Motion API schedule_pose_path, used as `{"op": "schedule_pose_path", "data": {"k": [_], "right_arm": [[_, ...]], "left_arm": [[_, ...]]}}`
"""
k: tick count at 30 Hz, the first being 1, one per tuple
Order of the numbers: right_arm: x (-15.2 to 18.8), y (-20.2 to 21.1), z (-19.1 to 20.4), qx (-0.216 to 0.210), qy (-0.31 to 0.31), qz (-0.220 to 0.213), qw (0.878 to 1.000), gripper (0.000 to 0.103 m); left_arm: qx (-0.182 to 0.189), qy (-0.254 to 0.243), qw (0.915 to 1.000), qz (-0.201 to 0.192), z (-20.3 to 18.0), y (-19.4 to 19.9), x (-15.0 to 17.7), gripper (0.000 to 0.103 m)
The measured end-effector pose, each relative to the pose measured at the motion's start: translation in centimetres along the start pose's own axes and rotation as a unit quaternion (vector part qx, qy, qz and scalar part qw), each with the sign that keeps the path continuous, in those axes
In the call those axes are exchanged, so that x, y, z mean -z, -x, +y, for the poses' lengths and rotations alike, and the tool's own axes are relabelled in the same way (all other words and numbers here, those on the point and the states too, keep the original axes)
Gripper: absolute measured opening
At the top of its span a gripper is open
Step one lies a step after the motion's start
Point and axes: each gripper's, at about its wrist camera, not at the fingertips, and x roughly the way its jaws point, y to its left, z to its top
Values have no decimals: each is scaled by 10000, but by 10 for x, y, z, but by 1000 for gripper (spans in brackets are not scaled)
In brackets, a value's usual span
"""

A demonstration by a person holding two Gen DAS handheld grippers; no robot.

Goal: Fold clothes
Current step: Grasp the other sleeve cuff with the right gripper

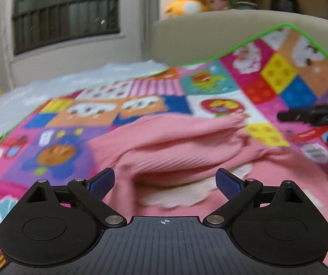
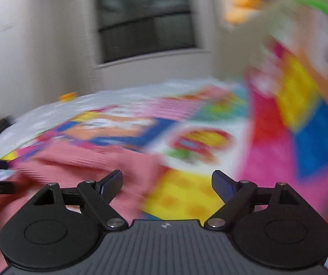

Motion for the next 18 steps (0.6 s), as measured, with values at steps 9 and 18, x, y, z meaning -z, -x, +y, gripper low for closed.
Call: {"op": "schedule_pose_path", "data": {"k": [9, 18], "right_arm": [[-36, -81, 121, -1457, 908, 900, 9810, 17], [-52, -198, 143, 128, 1350, 1500, 9793, 17]], "left_arm": [[462, -267, 9984, -194, -1, -9, 38, 98], [419, 7, 9982, -423, 8, -3, 50, 98]]}}
